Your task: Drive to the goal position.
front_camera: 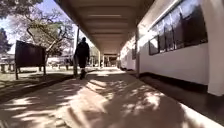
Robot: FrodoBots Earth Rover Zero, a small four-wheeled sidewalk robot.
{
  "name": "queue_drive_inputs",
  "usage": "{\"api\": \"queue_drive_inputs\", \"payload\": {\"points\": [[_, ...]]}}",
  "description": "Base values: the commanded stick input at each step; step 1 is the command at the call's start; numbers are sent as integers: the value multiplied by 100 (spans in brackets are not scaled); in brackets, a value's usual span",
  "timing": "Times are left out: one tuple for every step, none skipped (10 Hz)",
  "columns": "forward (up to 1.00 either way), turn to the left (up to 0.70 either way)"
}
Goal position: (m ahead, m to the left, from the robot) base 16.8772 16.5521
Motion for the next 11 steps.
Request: {"api": "queue_drive_inputs", "payload": {"points": [[70, 0], [70, 0], [70, 0], [70, 0], [70, 0], [70, 0], [70, 0], [70, 0], [70, 0], [70, 0], [70, 0]]}}
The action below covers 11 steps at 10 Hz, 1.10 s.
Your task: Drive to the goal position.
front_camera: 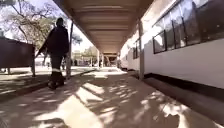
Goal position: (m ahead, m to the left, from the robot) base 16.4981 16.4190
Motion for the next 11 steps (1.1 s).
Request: {"api": "queue_drive_inputs", "payload": {"points": [[70, 0], [70, 0], [70, 0], [70, 0], [70, 0], [70, 0], [70, 0], [70, 0], [70, 0], [70, 0], [70, 0]]}}
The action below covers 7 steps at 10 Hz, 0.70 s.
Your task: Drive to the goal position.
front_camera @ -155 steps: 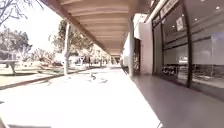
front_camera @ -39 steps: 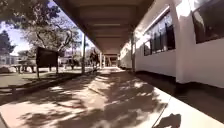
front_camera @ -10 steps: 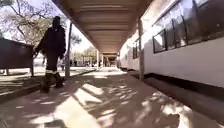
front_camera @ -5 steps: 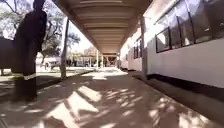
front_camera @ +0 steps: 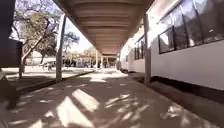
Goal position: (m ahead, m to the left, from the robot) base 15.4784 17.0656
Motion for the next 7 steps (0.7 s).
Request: {"api": "queue_drive_inputs", "payload": {"points": [[70, 0], [70, 0], [70, 0], [70, 0], [70, 0], [70, 0], [70, 0]]}}
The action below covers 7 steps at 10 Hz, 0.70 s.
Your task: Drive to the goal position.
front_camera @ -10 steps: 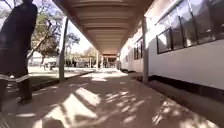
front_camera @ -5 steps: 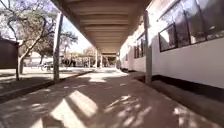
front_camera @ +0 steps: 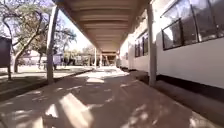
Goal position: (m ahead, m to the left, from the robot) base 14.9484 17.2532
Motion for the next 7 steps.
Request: {"api": "queue_drive_inputs", "payload": {"points": [[70, 0], [70, 0], [70, 0], [70, 0], [70, 0], [70, 0], [70, 0]]}}
